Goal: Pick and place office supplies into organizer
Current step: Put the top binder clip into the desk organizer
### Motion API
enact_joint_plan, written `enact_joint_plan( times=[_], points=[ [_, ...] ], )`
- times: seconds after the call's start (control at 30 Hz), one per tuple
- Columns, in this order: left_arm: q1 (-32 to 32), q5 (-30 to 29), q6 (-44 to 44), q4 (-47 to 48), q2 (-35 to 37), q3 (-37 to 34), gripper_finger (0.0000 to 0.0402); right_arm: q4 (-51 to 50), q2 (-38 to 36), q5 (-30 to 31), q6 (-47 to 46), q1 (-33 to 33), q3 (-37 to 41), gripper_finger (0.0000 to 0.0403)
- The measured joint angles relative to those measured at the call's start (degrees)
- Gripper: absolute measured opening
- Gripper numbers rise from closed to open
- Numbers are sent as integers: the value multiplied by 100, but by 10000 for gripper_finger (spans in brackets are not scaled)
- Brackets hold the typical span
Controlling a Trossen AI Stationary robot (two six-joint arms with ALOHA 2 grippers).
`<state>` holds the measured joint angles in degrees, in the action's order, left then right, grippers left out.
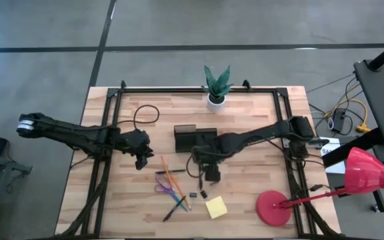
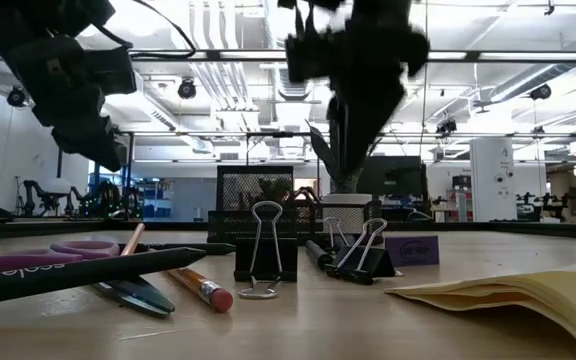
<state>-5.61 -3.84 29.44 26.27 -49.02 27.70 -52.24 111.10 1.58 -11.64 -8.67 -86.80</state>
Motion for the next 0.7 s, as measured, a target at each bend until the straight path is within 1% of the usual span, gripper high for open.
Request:
enact_joint_plan(
  times=[0.13,0.27,0.33,0.47,0.7],
  points=[
    [0,-9,-10,-15,-52,0,88,254,7,-91,431,189,311,203],
    [0,-17,-29,-10,-101,0,88,784,20,-428,876,254,530,203],
    [0,-17,-40,-7,-129,-2,88,1053,31,-496,1019,250,597,203],
    [0,-17,-40,-4,-193,-6,88,1476,111,-522,916,252,751,203],
    [12,-15,-139,-14,-344,-9,88,1489,432,-514,604,285,775,203]
  ],
)
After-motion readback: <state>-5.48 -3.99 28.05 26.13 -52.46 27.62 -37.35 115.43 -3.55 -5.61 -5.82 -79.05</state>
